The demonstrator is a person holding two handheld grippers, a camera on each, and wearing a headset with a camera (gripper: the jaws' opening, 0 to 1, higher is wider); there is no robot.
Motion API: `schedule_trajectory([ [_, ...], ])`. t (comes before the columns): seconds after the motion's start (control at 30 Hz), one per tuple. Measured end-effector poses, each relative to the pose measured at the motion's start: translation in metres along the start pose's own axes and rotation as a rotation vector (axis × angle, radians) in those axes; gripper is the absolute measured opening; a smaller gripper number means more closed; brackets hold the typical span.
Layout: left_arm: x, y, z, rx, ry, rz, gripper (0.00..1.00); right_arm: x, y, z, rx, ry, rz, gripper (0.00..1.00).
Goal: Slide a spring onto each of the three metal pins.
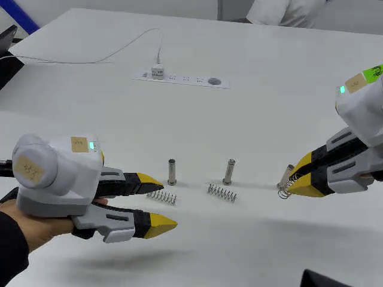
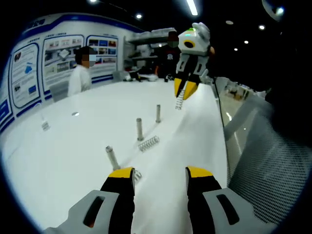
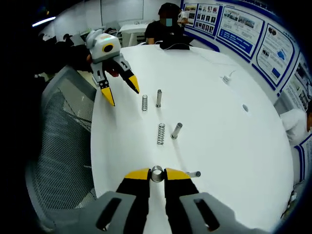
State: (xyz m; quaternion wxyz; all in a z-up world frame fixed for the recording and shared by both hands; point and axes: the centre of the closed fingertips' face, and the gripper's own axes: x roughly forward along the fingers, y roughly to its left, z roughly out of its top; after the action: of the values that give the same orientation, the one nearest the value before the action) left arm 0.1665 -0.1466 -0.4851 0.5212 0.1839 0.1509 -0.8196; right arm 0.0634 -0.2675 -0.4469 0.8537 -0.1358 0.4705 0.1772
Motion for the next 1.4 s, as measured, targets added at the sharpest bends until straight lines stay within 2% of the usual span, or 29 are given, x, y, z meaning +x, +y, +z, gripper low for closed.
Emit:
schedule_trajectory([
  [0.5, -0.001, -0.002, -0.003, -0.033, -0.015, 0.014, 0.43, -0.009, -0.028, -0.014, 0.010, 0.054, -0.058, 0.12],
  [0.8, 0.000, -0.004, -0.004, -0.036, -0.011, 0.010, 0.44, -0.010, -0.048, -0.011, 0.007, 0.070, -0.093, 0.12],
  [1.0, 0.001, -0.005, -0.005, -0.035, -0.008, 0.009, 0.44, -0.007, -0.057, -0.009, 0.009, 0.077, -0.096, 0.12],
  [1.1, 0.001, -0.005, -0.005, -0.038, -0.009, 0.011, 0.45, -0.004, -0.062, -0.012, 0.007, 0.097, -0.101, 0.12],
  [1.4, 0.001, -0.005, -0.006, -0.045, -0.009, 0.012, 0.46, 0.004, -0.068, -0.016, 0.017, 0.114, -0.086, 0.12],
])
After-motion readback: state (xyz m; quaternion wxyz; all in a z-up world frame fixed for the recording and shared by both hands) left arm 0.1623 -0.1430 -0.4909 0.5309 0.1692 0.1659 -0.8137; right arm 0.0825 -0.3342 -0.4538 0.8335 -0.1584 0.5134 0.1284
